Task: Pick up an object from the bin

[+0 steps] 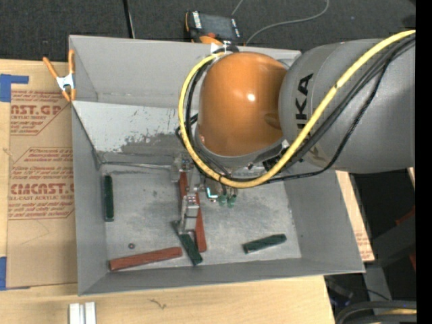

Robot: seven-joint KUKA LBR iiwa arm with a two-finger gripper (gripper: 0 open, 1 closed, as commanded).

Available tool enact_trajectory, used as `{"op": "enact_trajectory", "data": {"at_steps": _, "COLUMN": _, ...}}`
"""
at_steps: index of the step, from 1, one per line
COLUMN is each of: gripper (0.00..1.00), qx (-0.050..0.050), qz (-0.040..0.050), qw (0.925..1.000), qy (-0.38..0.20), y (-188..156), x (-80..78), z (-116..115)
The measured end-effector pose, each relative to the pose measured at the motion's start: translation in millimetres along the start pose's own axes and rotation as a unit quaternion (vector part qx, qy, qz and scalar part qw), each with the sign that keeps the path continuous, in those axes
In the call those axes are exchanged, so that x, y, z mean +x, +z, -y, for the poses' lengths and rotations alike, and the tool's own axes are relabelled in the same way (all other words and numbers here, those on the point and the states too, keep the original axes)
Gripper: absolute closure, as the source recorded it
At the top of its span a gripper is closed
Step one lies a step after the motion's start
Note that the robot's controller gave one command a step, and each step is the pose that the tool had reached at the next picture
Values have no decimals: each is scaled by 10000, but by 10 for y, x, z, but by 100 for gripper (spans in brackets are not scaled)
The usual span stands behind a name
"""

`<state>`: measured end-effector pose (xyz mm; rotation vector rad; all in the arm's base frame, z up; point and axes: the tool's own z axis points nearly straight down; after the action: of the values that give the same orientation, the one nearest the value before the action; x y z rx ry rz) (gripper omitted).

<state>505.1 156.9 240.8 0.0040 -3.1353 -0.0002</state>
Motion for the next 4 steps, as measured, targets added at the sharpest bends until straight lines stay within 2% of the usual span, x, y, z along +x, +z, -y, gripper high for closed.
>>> {"op": "enact_trajectory", "data": {"at_steps": 1, "gripper": 0, "qx": 4, "qz": -1, "qw": 9886, "qy": -1506, "y": 1495, "x": 189, "z": 663}}
{"op": "enact_trajectory", "data": {"at_steps": 2, "gripper": 0, "qx": 19, "qz": 115, "qw": 9339, "qy": -3573, "y": 1689, "x": 200, "z": 1103}}
{"op": "enact_trajectory", "data": {"at_steps": 3, "gripper": 0, "qx": -13, "qz": 42, "qw": 9366, "qy": -3504, "y": 1708, "x": 4, "z": 55}}
{"op": "enact_trajectory", "data": {"at_steps": 4, "gripper": 100, "qx": 4, "qz": 54, "qw": 9381, "qy": -3464, "y": 1701, "x": -12, "z": 106}}
